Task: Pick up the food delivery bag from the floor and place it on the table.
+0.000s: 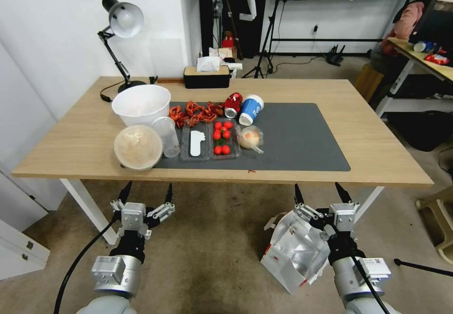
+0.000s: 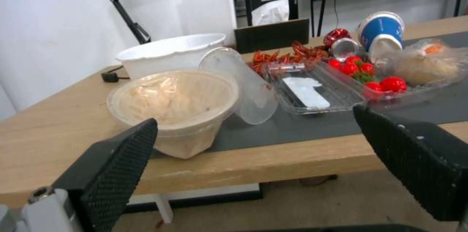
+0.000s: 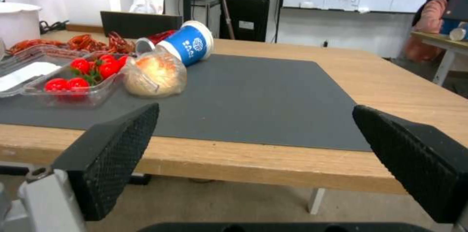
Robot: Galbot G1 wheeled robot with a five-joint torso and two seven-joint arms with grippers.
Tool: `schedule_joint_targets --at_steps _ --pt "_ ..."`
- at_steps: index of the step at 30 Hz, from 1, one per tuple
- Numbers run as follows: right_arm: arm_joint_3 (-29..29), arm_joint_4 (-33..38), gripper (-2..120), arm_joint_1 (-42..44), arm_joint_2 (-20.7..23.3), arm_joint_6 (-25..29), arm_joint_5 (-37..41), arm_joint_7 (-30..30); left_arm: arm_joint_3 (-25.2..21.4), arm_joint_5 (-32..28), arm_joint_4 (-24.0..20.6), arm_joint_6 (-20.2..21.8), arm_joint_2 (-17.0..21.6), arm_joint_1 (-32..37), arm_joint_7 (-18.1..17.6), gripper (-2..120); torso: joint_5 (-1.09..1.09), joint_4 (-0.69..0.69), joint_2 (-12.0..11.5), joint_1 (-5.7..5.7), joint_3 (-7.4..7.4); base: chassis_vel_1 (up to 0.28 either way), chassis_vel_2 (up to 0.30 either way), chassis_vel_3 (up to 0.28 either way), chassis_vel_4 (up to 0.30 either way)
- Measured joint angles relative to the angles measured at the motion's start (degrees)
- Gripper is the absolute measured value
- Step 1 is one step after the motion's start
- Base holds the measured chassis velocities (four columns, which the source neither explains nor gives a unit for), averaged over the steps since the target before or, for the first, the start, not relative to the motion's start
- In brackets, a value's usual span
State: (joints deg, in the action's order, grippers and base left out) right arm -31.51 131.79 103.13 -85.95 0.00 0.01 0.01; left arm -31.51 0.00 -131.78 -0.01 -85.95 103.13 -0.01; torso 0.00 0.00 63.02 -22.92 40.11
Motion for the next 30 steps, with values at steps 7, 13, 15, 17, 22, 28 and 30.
schedule_joint_targets --at_steps 7,13,15,17,22,28,30 --pt "0.0 0.0 100 0.0 0.0 0.0 0.0 0.0 0.0 0.0 0.0 0.0 0.0 0.0 0.0 100 0.0 0.0 0.0 0.0 0.0 0.0 0.0 0.0 0.0" --pt "0.0 0.0 100 0.0 0.0 0.0 0.0 0.0 0.0 0.0 0.0 0.0 0.0 0.0 0.0 100 0.0 0.0 0.0 0.0 0.0 0.0 0.0 0.0 0.0" --pt "0.0 0.0 100 0.0 0.0 0.0 0.0 0.0 0.04 -0.1 0.0 0.04 0.01 0.0 -0.06 100 0.0 0.0 0.0 0.0 0.0 0.0 0.0 0.0 0.0" --pt "-0.03 0.0 100 0.04 -0.16 -0.31 0.15 -0.22 0.35 -0.84 0.0 0.62 0.09 -0.14 -0.65 100 0.0 0.01 0.0 0.0 0.0 0.0 0.0 0.0 0.0" --pt "-1.76 0.64 100 1.38 -4.47 -8.32 5.07 -6.48 4.22 -8.82 -0.76 7.51 1.22 -1.87 -7.11 100 0.0 -0.02 0.0 0.0 0.0 0.0 0.0 0.0 0.0" --pt "-3.47 1.05 100 1.47 -5.41 -9.8 8.2 -8.67 8.76 -17.53 -1.31 12.28 2.28 -3.06 -13.72 100 0.0 0.0 0.0 0.0 0.0 0.0 0.0 0.0 0.0" --pt "-3.96 1.23 100 1.39 -5.3 -9.18 8.21 -8.89 9.14 -17.99 -1.15 10.69 2.31 -2.65 -14.06 100 0.0 0.0 0.0 0.0 0.0 0.0 0.0 0.0 0.0"
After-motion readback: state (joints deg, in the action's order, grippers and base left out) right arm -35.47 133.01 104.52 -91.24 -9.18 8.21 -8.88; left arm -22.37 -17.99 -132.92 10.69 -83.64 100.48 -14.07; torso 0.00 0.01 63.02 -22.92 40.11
